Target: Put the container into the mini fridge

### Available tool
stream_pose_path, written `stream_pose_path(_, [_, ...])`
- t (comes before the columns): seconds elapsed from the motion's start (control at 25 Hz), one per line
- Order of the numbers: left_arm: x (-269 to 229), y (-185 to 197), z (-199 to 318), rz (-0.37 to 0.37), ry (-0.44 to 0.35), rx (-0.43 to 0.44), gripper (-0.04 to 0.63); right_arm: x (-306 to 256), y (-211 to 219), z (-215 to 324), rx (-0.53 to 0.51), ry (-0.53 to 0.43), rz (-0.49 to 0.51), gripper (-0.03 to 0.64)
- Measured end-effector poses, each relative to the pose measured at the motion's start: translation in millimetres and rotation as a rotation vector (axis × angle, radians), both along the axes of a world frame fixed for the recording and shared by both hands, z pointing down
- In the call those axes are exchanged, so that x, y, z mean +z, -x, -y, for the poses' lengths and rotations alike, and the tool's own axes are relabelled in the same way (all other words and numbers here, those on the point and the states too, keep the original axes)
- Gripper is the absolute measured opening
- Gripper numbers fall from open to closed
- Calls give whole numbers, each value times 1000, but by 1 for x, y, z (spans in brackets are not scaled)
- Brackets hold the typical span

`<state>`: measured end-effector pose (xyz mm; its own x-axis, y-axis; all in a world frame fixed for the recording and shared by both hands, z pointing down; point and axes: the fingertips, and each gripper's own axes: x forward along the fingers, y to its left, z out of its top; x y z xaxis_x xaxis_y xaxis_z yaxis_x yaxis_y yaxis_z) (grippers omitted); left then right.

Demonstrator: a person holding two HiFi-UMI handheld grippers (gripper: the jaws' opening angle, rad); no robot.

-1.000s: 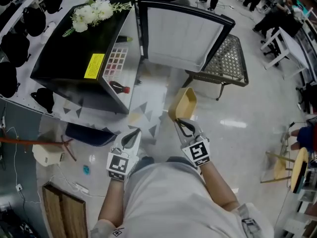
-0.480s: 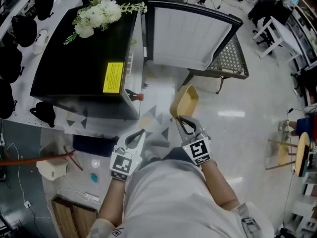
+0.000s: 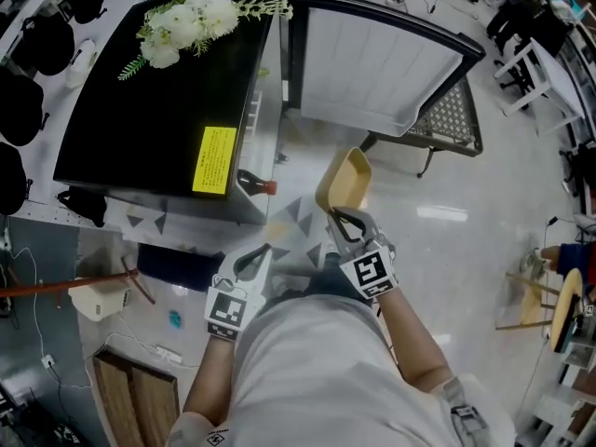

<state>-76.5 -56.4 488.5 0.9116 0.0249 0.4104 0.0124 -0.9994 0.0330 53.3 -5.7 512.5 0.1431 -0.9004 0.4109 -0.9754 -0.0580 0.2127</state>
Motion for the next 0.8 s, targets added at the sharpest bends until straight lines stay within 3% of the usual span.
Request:
stream_pose_path(0.4, [7, -14, 23, 37, 51, -195, 9, 17, -29, 57, -223, 44, 21, 21])
stream_pose_path(0.8, [15, -8, 37, 81, 44, -417, 9, 50, -30, 113, -442, 120, -3, 21])
